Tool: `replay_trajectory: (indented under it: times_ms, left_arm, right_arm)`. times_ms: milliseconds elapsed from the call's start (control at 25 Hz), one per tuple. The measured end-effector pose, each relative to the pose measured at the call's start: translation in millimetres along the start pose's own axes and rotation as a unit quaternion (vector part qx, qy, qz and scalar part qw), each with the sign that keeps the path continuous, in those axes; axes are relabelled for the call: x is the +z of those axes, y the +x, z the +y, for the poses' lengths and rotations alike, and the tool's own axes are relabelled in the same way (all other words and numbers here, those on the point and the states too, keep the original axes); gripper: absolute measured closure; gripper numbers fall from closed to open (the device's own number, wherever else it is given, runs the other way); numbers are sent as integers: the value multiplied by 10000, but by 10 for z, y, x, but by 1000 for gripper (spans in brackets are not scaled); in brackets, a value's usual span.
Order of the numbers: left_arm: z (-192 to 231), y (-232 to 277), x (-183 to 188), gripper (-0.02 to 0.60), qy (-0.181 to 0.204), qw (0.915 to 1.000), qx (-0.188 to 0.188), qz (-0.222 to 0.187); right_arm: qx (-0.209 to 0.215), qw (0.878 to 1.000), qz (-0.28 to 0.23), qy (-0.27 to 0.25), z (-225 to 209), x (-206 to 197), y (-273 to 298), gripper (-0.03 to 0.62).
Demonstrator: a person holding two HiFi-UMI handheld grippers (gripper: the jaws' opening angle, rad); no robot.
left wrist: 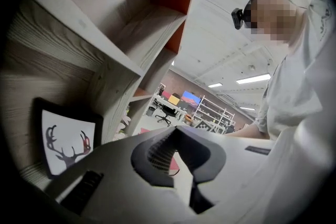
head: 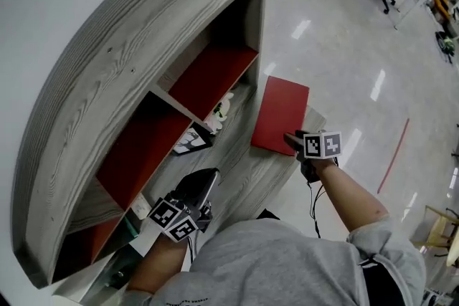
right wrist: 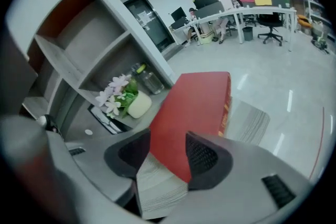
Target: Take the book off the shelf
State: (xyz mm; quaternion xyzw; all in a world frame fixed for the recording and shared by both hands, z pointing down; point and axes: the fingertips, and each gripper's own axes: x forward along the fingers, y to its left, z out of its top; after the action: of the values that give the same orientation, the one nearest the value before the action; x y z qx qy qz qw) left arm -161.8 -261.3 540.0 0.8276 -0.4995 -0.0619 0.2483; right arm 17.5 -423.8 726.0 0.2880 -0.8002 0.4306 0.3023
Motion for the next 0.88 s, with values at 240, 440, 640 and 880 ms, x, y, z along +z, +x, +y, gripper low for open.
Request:
replay_trajectory:
  times_ms: [240,440,640,880]
  left_arm:
    - [-139,-683,368,568,168,9978,317,-548]
    - [-284,-1441,590,568,390,9915,722,-1014]
    - [-400,-2276,723,569,529,9801,1264,-1439]
    - [-472,-3230,837,569,618,9596,1967,-1917]
  right_arm:
    - [932,9933,-286,-619,1062,87,-200,434]
    - [1571,9793,-455,-1189,1992,115,-315,450]
    - [2119,9615,-502,-1677,2838,25,-417,461]
    - [2747,9316,-504,-2327,3829,-178,-548,476]
